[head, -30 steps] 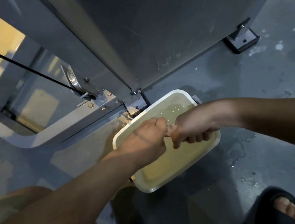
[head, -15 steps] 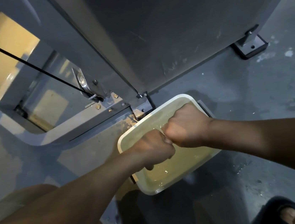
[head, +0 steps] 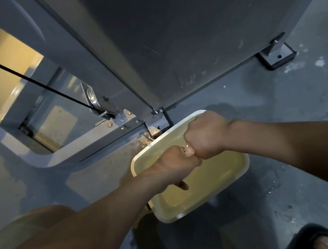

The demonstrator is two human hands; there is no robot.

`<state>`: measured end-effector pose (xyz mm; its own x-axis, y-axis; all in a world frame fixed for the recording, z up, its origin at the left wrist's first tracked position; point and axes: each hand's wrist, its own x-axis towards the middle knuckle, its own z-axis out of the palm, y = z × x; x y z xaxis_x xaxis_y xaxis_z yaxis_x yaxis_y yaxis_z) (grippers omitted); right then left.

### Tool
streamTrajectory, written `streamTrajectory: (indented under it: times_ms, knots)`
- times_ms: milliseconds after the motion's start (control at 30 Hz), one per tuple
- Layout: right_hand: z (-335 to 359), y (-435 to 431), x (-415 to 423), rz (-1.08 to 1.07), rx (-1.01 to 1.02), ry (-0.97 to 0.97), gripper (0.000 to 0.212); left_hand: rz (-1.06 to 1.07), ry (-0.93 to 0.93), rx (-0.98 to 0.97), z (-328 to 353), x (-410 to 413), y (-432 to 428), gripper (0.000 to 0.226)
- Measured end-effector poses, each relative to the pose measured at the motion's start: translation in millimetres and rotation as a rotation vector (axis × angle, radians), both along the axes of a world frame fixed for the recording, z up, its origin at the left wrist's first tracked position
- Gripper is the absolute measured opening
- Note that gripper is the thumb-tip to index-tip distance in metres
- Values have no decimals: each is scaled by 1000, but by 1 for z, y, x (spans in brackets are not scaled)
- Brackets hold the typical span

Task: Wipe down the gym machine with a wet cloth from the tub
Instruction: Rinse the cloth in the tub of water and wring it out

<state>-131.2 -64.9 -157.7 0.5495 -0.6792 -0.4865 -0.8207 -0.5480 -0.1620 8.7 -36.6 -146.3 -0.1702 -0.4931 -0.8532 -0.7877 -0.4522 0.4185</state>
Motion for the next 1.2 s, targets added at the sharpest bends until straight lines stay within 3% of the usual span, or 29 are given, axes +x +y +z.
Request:
streamTrajectory:
  times_ms: [100,167,267,367,433,600,833,1033,1133,1200]
  knots:
    - [-2,-1,-4,-207,402,47,20,-505,-275,-506,-5,10,3,41]
    - [-4,-4,-11,-343,642,19,26,-684,-307,-750,-6,13,5,52]
    - [-1,-8,-20,-622,975,-48,38,-714,-243,-832,-6,12,4,47]
    - [6,-10,-23,-675,1164,-132,49,-700,-188,-871,-5,10,-1,51]
    - [14,-10,-19,-687,1107,-174,48,-701,-221,-893,-2,8,-7,45]
    - [23,-1,-5,-423,499,-129,32,-804,-406,-808,15,2,-17,14]
    - [21,9,-3,-164,-52,-110,27,-427,-322,-482,15,-3,-11,31]
    - [11,8,-7,47,-224,-71,15,-44,-89,-135,13,-5,-8,42]
    - [-2,9,-7,91,-269,-122,11,131,-9,18,14,-4,-2,37]
    - [-9,10,-7,114,-279,-98,18,199,29,97,15,-4,2,34]
